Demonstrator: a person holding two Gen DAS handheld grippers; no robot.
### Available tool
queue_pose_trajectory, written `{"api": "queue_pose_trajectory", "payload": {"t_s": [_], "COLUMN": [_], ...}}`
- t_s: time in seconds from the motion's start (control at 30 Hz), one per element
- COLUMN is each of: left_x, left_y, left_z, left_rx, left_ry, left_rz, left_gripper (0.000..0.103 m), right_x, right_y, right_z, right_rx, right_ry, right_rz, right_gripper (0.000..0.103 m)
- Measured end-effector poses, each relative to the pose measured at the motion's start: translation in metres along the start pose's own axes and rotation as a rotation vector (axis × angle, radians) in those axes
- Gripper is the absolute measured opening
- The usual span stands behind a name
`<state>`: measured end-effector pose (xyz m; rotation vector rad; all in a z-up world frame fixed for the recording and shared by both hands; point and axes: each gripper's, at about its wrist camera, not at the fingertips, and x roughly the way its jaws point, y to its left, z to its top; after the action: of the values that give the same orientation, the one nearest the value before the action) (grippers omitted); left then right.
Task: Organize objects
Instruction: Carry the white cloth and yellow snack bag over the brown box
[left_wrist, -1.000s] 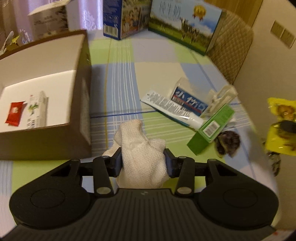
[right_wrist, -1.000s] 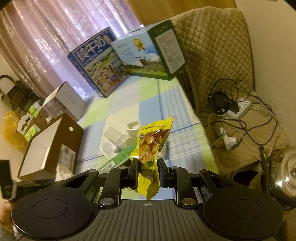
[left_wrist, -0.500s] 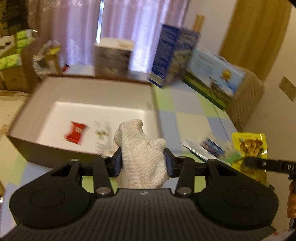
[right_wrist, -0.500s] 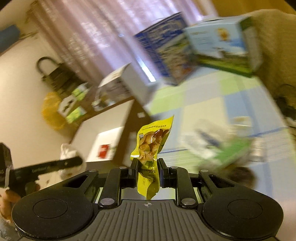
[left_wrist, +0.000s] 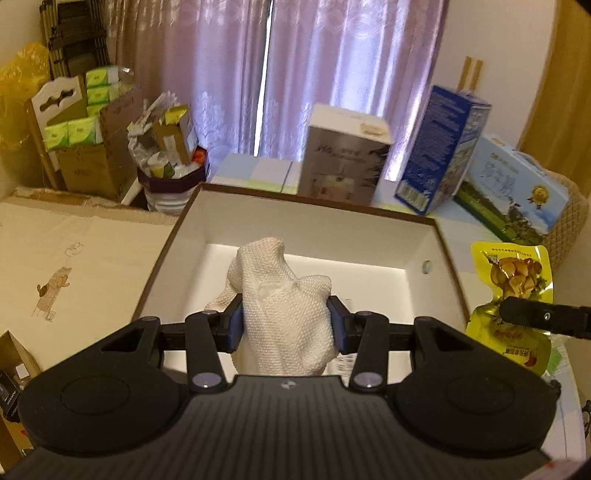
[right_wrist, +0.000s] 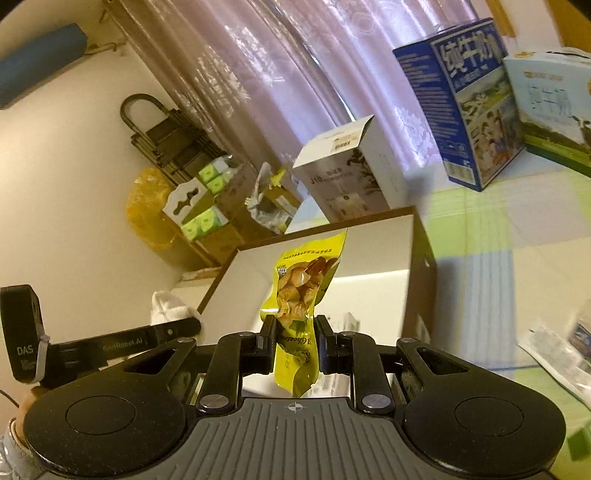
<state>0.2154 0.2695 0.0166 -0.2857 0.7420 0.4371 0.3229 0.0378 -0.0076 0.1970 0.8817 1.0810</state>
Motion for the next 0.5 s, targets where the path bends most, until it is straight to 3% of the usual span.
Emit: {"api": "queue_pose_trajectory", "payload": {"t_s": [0.23,0.5], "left_x": [0.054,0.083], "left_y": [0.023,0.033], "left_z": [0.004,-0.004], "left_rx": [0.009,0.024], "left_ry": [0.113,0.175], "left_rz": [0.036,0.026], "left_gripper": [0.041,0.041], "right_x": [0.056,0.093], "right_y": [-0.002,-0.007], "right_z": [-0.004,-0.016], "right_rx": [0.021,0.004], "right_ry": [0.081,0.165], "right_rz": [-0.132,-0.249], "right_gripper": [0.018,0.018]}}
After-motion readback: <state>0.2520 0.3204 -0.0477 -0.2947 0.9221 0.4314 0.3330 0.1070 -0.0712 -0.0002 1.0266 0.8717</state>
